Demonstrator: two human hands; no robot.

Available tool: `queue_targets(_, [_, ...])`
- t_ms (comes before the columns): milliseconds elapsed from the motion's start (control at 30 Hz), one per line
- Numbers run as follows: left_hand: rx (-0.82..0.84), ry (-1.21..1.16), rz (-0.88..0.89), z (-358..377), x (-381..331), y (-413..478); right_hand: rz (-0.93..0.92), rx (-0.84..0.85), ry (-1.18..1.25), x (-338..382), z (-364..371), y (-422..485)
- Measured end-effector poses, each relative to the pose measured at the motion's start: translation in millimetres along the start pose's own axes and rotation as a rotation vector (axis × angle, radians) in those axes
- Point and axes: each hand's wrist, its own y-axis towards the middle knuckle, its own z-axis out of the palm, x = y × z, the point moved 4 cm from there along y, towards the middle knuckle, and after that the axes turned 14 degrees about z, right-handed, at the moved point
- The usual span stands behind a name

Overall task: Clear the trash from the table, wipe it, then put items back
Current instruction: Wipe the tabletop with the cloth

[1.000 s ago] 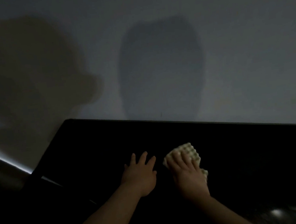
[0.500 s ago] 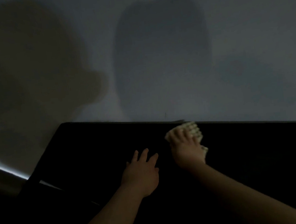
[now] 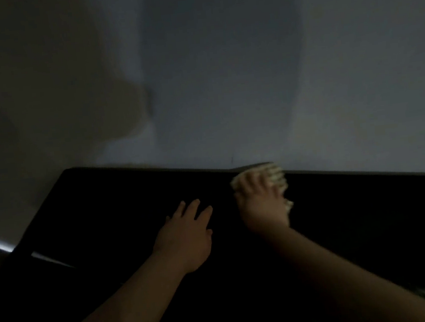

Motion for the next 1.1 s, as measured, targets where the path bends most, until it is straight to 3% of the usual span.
queue_targets(67, [-0.03, 0.03, -0.005, 0.7, -1.4, -3.9, -0.192, 0.054, -0.016, 25.1, 5.7, -14.4])
queue_targets(167, [-0.062, 0.026, 0.005, 5.0, -0.9, -10.3, -0.307, 0.023, -0.15, 1.9, 0.1, -2.0])
queue_targets(233, [-0.064, -0.013, 0.01, 5.2, 0.5, -11.8, -0.204, -0.021, -0.167, -39.4, -7.5, 12.3])
queue_targets(300, [-0.059, -0.039, 0.009, 4.8, 0.8, -10.9, 0.023, -0.018, -0.115, -76.8, -15.3, 15.1])
queue_targets(400, [-0.047, -0.031, -0.009, 6.1, -2.7, -9.5, 0.162, -0.021, -0.053, -75.2, -15.1, -12.5])
queue_targets(533, [-0.029, -0.009, -0.034, 10.3, -12.1, -15.0, -0.257, -0.025, -0.108, -24.8, 9.3, -75.3])
queue_targets(633, [-0.004, -0.009, -0.034, 16.6, -19.2, -28.7, -0.381, 0.062, -0.168, -40.6, 1.3, -85.5])
queue_targets(700, [0.022, -0.041, -0.021, 23.5, -23.7, -41.4, -0.321, 0.05, -0.211, -73.6, -10.6, -78.5])
queue_targets(800, [0.022, -0.055, -0.017, 32.2, -29.8, -58.6, 0.088, 0.067, -0.056, -123.4, -20.9, -77.5])
queue_targets(867, [0.012, -0.055, -0.021, 37.2, -34.1, -67.1, 0.218, 0.054, -0.021, -116.5, -14.8, -96.1])
queue_targets(900, [0.006, -0.057, -0.028, 39.7, -36.6, -69.9, 0.167, 0.056, -0.058, -100.1, -6.8, -109.0])
queue_targets(1000, [-0.02, -0.038, -0.092, 47.4, -42.5, -74.2, -0.219, 0.095, -0.1, -50.7, 28.9, -150.1])
queue_targets(1100, [-0.024, -0.043, -0.118, 51.7, -47.6, -80.7, -0.367, 0.164, -0.176, -47.6, 28.0, -160.5])
